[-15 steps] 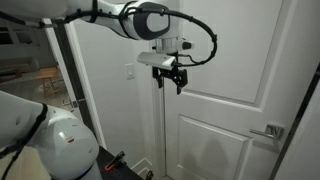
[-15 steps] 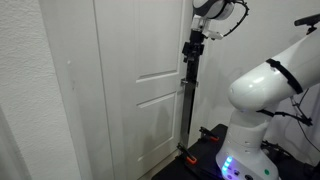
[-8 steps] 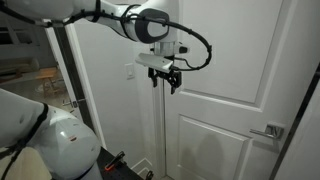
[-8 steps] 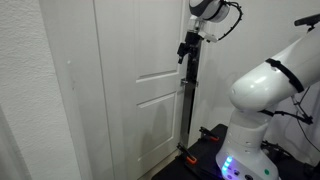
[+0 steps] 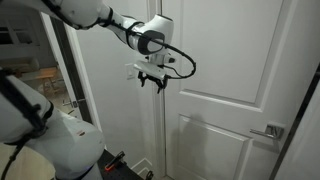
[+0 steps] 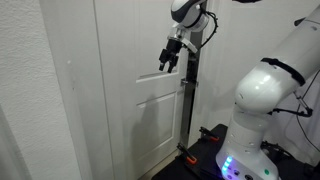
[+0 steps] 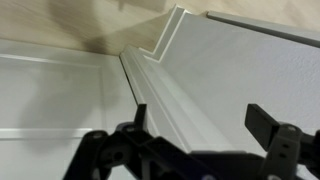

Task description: Turn off the light

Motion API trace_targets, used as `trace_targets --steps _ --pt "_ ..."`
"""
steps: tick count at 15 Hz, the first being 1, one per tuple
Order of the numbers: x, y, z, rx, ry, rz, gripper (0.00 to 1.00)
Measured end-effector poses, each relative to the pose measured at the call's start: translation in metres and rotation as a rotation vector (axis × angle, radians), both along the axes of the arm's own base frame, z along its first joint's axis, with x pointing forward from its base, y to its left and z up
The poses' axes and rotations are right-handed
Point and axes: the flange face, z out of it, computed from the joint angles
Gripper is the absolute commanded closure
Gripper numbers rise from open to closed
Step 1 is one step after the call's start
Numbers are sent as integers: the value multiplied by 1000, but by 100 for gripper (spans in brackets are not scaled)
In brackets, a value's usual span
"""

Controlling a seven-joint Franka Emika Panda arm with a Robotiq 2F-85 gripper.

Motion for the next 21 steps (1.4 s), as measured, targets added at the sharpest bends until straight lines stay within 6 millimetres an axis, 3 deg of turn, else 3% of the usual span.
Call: trace_targets --steps 7,21 --pt "44 66 -16 16 -50 181 0" --pt "98 175 -19 103 -161 402 0"
